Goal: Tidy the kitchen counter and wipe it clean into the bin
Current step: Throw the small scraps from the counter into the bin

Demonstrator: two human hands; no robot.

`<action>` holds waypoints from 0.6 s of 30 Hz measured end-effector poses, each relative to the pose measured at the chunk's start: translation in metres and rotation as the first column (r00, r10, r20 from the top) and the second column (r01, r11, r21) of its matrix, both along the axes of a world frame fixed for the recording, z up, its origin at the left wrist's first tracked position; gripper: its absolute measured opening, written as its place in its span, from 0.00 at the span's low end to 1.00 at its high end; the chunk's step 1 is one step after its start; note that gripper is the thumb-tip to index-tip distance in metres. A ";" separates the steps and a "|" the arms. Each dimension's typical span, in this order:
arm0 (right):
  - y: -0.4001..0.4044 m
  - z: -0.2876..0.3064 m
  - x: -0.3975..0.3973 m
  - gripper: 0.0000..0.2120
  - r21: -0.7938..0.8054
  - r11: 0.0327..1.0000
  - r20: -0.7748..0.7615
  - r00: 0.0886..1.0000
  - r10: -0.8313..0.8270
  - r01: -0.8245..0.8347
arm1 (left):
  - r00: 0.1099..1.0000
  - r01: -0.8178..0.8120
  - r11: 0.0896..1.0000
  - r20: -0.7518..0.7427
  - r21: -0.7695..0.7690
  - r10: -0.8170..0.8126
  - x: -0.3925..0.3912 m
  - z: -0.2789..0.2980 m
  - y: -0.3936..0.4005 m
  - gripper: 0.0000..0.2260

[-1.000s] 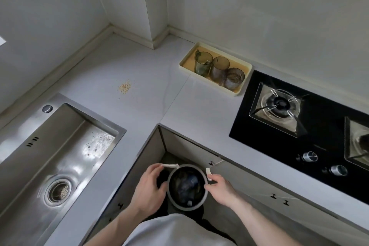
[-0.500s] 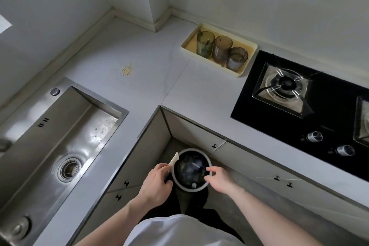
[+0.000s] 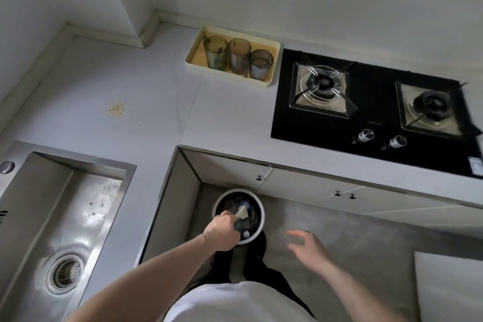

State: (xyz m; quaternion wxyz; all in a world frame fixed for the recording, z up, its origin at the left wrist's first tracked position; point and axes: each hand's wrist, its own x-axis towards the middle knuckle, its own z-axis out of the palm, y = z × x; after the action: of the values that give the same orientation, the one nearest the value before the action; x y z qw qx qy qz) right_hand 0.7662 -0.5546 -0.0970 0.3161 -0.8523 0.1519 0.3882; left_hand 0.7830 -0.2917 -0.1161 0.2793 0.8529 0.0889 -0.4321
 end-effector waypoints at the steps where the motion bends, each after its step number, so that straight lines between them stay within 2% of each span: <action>1: 0.001 0.001 -0.004 0.18 -0.002 1.000 0.011 1.000 -0.021 0.021 | 1.000 0.009 1.000 0.001 0.002 -0.009 0.004 -0.004 -0.005 0.23; 6: 0.002 0.006 -0.027 0.17 0.010 0.995 0.066 0.992 -0.104 0.103 | 0.998 0.050 0.999 -0.022 -0.014 -0.051 0.003 -0.017 -0.020 0.25; 12: -0.004 0.020 -0.053 0.20 0.064 0.971 0.107 0.966 -0.236 0.230 | 0.996 0.081 0.996 -0.034 -0.029 -0.082 -0.036 -0.020 -0.001 0.26; 15: -0.019 0.023 -0.069 0.20 0.109 0.951 0.115 0.947 -0.300 0.288 | 0.995 0.096 0.995 0.036 -0.031 -0.095 -0.052 -0.006 0.004 0.23; 18: -0.040 0.028 -0.076 0.20 0.142 0.934 0.118 0.931 -0.345 0.328 | 0.981 0.140 0.990 0.142 -0.030 -0.134 -0.055 0.013 -0.009 0.25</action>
State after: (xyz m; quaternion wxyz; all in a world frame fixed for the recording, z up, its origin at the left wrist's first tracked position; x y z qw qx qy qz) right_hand 0.6904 -0.5944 -0.0690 0.4387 -0.8183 0.2494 0.2752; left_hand 0.7280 -0.3003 -0.1035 0.2713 0.8795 0.0017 -0.3910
